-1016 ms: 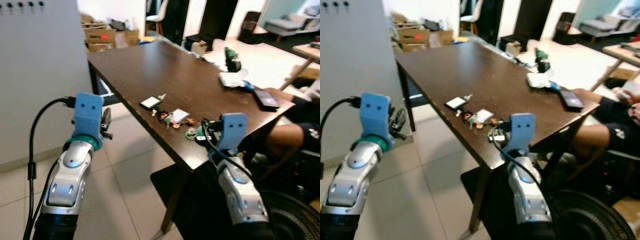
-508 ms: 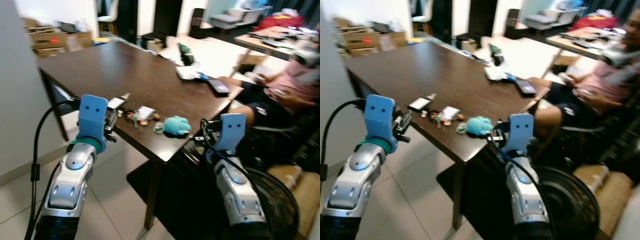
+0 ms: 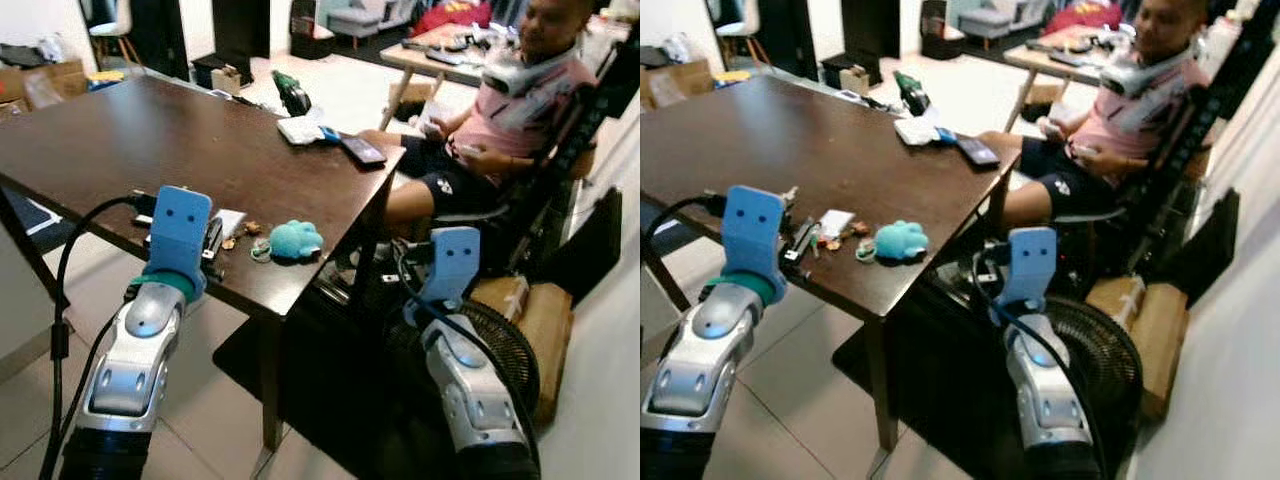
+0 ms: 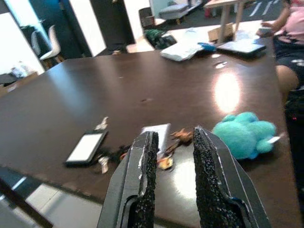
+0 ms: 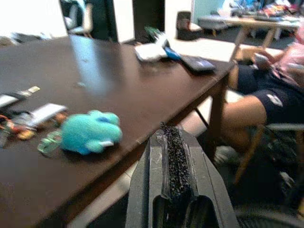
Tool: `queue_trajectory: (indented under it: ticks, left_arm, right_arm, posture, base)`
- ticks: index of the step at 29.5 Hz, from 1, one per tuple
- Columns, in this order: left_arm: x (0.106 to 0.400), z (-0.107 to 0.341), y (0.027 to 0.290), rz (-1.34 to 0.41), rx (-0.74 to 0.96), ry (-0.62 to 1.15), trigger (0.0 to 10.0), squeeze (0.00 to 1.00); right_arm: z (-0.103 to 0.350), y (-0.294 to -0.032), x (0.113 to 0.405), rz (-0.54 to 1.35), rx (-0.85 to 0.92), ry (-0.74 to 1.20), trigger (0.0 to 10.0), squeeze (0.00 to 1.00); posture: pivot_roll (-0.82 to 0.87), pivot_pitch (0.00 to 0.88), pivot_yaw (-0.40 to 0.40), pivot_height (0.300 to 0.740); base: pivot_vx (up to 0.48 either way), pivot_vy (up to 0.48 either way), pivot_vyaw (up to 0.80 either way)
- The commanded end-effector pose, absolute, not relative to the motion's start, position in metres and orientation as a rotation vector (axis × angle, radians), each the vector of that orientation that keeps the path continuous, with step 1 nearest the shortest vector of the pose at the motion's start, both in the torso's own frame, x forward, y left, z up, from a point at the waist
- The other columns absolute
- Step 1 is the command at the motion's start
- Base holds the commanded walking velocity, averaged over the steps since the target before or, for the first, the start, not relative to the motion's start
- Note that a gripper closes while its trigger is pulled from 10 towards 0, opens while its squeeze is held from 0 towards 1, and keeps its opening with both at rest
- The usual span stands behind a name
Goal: Hang keys on a hook
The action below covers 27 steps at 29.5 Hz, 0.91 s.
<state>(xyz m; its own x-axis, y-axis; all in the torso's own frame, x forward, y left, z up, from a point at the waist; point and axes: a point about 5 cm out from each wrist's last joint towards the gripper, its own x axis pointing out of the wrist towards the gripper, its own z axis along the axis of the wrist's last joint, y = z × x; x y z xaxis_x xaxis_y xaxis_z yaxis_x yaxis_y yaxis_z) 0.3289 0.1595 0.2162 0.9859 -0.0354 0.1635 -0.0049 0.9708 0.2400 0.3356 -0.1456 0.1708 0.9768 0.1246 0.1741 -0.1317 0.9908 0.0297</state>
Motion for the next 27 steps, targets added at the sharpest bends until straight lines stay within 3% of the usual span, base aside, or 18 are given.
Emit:
queue_trajectory:
  ticks: [1, 20, 27]
  left_arm:
    - [0.3282, 0.2145, 0.1639, 0.003, 0.258, -0.169, 10.0, 0.0]
    - [0.3286, 0.2151, 0.1628, -0.001, 0.254, -0.173, 10.0, 0.0]
    - [0.3279, 0.2132, 0.1613, -0.021, 0.237, -0.157, 10.0, 0.0]
  right_arm:
    - [0.1755, -0.1441, 0.3368, 0.135, 0.049, -0.195, 10.0, 0.0]
    - [0.1761, -0.1418, 0.3366, 0.15, 0.042, -0.208, 10.0, 0.0]
    - [0.1762, -0.1415, 0.3366, 0.149, 0.044, -0.209, 10.0, 0.0]
  posture:
    - [0.01, 0.0, 0.053, 0.74]
    - [0.01, 0.0, 0.056, 0.74]
    - [0.01, 0.0, 0.056, 0.74]
  base:
    - [0.458, 0.0, 0.0]
    - [0.451, 0.0, 0.0]
    - [0.0, 0.0, 0.0]
